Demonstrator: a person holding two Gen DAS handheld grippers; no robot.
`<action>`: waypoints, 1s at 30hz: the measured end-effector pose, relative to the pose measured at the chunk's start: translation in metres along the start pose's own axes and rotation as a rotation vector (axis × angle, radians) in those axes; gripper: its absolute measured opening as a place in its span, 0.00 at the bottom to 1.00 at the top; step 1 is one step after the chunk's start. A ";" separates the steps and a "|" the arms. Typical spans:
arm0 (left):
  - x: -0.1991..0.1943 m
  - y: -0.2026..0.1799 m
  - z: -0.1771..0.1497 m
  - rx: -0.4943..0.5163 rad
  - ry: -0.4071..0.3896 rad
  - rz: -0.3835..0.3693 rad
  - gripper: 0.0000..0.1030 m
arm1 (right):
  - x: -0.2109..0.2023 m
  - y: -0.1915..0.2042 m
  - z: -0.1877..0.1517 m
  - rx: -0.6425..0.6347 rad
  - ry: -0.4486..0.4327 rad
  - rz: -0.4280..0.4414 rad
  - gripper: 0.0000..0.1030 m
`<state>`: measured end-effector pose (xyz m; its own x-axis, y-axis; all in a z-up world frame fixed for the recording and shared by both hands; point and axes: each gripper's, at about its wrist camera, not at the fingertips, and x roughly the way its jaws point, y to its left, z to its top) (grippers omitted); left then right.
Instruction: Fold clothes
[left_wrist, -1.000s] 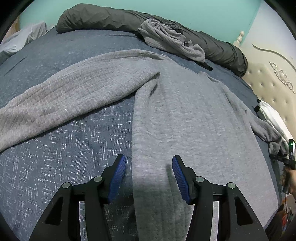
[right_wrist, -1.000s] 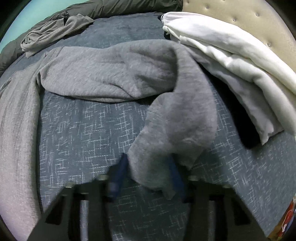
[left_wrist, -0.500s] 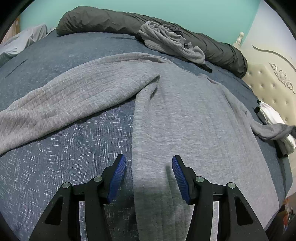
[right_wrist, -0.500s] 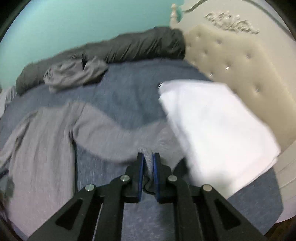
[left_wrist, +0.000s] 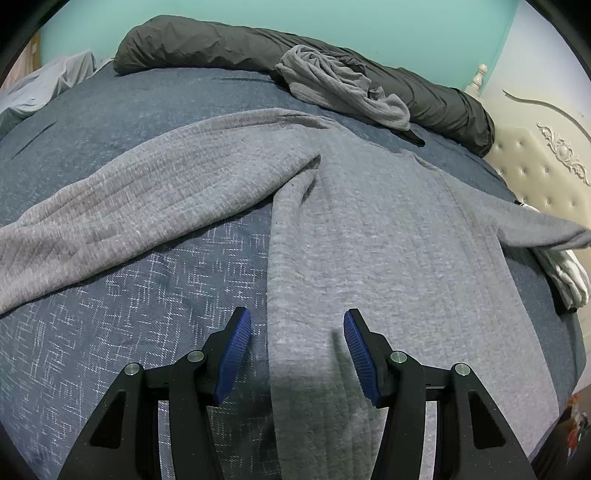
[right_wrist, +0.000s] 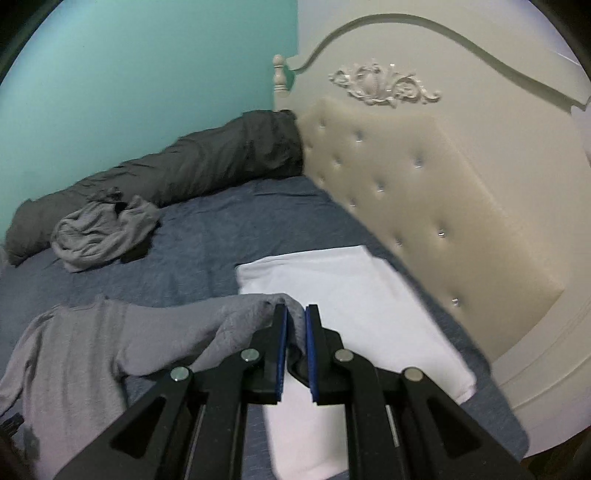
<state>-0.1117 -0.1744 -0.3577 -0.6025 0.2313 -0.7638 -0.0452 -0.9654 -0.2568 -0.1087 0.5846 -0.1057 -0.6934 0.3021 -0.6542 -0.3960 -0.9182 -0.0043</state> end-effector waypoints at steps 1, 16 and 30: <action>0.000 0.000 0.000 0.000 0.000 0.001 0.55 | 0.004 -0.004 -0.001 -0.001 0.011 -0.013 0.09; 0.008 -0.005 -0.001 0.016 0.013 0.003 0.55 | 0.018 -0.069 -0.050 0.303 -0.012 0.012 0.51; 0.010 -0.002 0.000 0.009 0.018 0.000 0.55 | 0.056 -0.068 -0.068 0.404 0.148 0.018 0.13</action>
<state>-0.1182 -0.1700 -0.3648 -0.5882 0.2335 -0.7743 -0.0526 -0.9664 -0.2516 -0.0800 0.6472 -0.1935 -0.6200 0.2203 -0.7531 -0.6091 -0.7401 0.2849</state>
